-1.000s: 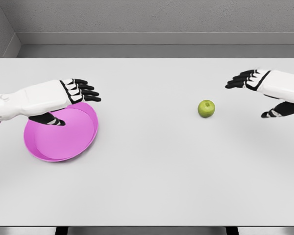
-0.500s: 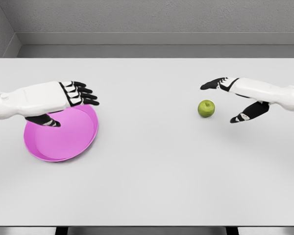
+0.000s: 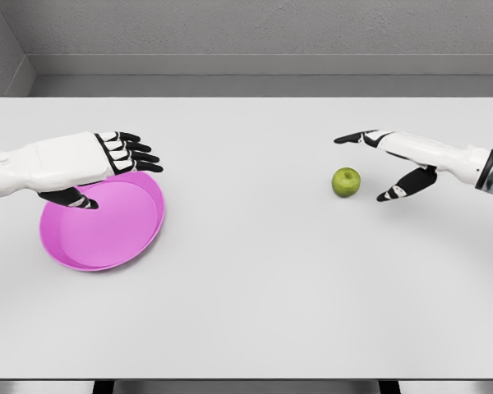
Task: Put the apple on the plate with both arms
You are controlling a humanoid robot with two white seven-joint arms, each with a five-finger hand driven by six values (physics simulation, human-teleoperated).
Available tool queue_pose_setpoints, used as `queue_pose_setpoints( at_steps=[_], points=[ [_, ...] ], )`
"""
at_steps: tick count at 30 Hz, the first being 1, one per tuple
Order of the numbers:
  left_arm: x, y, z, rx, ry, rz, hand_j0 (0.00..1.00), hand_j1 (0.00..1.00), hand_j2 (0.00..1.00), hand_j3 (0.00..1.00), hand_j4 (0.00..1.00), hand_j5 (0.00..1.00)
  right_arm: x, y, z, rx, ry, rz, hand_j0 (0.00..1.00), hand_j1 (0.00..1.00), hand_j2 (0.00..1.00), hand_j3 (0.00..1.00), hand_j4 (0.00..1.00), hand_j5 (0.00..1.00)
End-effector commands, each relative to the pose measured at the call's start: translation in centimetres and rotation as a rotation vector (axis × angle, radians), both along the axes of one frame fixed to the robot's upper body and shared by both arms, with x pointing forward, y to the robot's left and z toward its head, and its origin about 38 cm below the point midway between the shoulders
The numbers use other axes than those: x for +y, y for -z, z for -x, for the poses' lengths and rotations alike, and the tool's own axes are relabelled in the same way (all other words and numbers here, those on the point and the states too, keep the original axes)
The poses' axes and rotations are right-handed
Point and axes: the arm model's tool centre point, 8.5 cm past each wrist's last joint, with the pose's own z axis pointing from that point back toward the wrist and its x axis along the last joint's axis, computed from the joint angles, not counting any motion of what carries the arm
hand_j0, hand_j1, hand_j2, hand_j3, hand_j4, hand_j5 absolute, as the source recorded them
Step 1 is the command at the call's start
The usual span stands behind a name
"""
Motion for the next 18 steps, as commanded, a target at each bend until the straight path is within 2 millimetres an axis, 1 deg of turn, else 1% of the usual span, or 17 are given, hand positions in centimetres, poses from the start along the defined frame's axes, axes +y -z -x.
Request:
queue_pose_setpoints(
  at_steps=[1,3,5,10,12,14,18],
  points=[
    [0.1,-0.1,0.0,0.002,-0.003,0.005,1.00,1.00,1.00,1.00,1.00,1.00,0.8,0.4,-0.1,0.002,-0.009,-0.004,1.00,1.00,1.00,1.00,1.00,1.00],
    [0.1,-0.1,0.0,0.001,-0.004,0.007,1.00,1.00,1.00,1.00,1.00,1.00,1.1,0.6,-0.2,0.005,-0.013,-0.010,1.00,1.00,1.00,1.00,1.00,1.00],
    [0.0,-0.1,0.0,0.001,-0.002,0.005,1.00,1.00,1.00,1.00,1.00,1.00,1.9,1.0,-0.3,-0.001,-0.025,0.006,1.00,1.00,1.00,1.00,1.00,1.00],
    [0.1,0.1,0.1,0.006,-0.003,0.005,1.00,1.00,1.00,1.00,1.00,1.00,1.7,1.2,-0.3,0.005,-0.019,0.007,1.00,1.00,1.00,1.00,1.00,1.00],
    [0.1,0.1,0.1,0.006,-0.003,0.005,1.00,1.00,1.00,1.00,1.00,1.00,1.5,1.5,-0.4,0.013,-0.008,0.010,1.00,1.00,1.00,1.00,1.00,1.00],
    [0.1,0.1,0.1,0.006,-0.003,0.005,1.00,1.00,1.00,1.00,1.00,1.00,1.7,2.0,-0.5,0.016,-0.008,0.031,1.00,1.00,1.00,1.00,1.00,1.00],
    [0.2,-0.1,0.0,0.000,-0.009,0.006,1.00,1.00,1.00,1.00,1.00,1.00,1.6,2.2,-0.6,0.020,-0.002,0.030,1.00,1.00,1.00,1.00,1.00,1.00]
  ],
)
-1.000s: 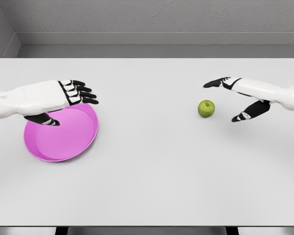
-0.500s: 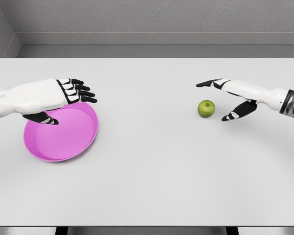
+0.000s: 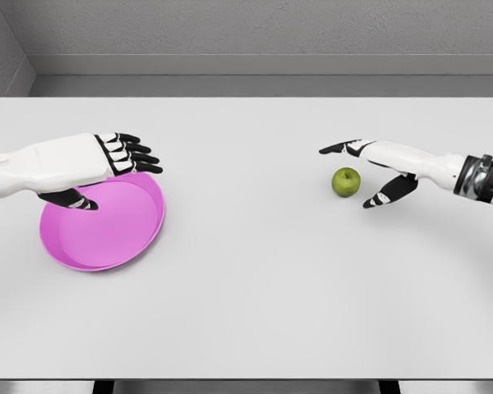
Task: Put the apple on the plate with both arms
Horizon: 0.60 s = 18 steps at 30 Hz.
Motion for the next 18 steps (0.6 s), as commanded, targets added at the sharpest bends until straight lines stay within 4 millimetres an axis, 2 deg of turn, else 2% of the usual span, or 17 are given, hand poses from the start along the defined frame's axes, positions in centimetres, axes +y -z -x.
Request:
queue_pose_setpoints(
  at_steps=[1,9,18],
  points=[
    [0.1,-0.3,-0.1,-0.003,-0.005,0.008,1.00,1.00,1.00,1.00,1.00,1.00,-0.2,0.2,-0.1,0.006,0.009,0.000,1.00,1.00,1.00,1.00,1.00,1.00],
    [0.1,-0.3,-0.1,-0.003,-0.005,0.008,1.00,1.00,1.00,1.00,1.00,1.00,0.7,1.4,-0.7,0.009,0.009,0.045,1.00,1.00,1.00,1.00,1.00,1.00],
    [0.0,0.2,0.2,0.009,0.000,0.008,1.00,1.00,1.00,1.00,1.00,1.00,0.7,2.5,-1.4,0.024,0.029,0.082,1.00,1.00,1.00,1.00,1.00,1.00]
  ],
)
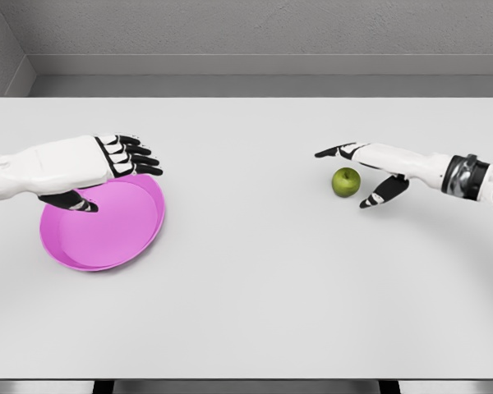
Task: Put the apple on the plate with both arms
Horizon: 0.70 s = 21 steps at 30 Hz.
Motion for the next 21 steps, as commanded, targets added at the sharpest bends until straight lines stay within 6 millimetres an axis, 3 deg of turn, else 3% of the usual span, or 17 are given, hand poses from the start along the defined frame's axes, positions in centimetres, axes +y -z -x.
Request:
queue_pose_setpoints(
  at_steps=[1,12,21],
  points=[
    [0.0,0.0,0.0,0.003,-0.001,0.006,1.00,1.00,1.00,1.00,1.00,1.00,0.0,0.6,-0.1,0.011,0.010,0.011,1.00,1.00,1.00,1.00,1.00,1.00],
    [0.0,0.0,0.0,0.002,-0.001,0.007,1.00,1.00,1.00,1.00,1.00,1.00,0.3,1.3,-0.5,0.021,0.016,0.022,1.00,1.00,1.00,1.00,1.00,1.00],
    [0.1,-1.7,-0.3,-0.045,-0.008,0.029,1.00,1.00,1.00,1.00,1.00,1.00,0.6,1.3,-0.7,0.020,0.015,0.030,0.97,0.97,0.97,0.97,0.97,0.97]
  ],
)
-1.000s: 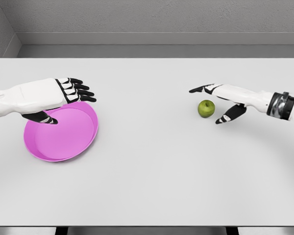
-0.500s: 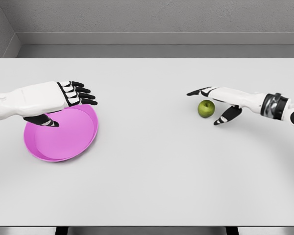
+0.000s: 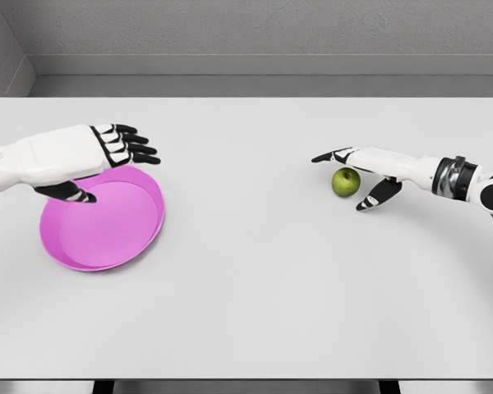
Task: Put the apple on the plate with both arms
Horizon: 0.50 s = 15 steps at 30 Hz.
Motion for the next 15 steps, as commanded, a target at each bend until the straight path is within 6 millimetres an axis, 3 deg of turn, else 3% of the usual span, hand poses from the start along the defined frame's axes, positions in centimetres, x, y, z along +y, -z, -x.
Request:
queue_pose_setpoints(
  at_steps=[1,9,15],
  points=[
    [-0.01,-0.23,0.03,-0.003,-0.001,0.010,1.00,1.00,1.00,1.00,1.00,1.00,0.00,0.04,0.01,0.003,0.004,-0.007,0.96,0.96,0.96,0.96,0.96,0.96],
    [0.10,0.50,0.20,0.015,-0.005,0.008,1.00,1.00,1.00,1.00,1.00,1.00,-0.43,0.31,-0.08,0.007,0.012,0.017,0.91,0.91,0.91,0.91,0.91,0.91],
    [0.17,0.51,0.15,0.010,-0.007,0.001,1.00,1.00,1.00,1.00,1.00,1.00,-0.39,0.33,-0.09,0.005,0.012,0.021,0.81,0.81,0.81,0.81,0.81,0.81]
  ],
)
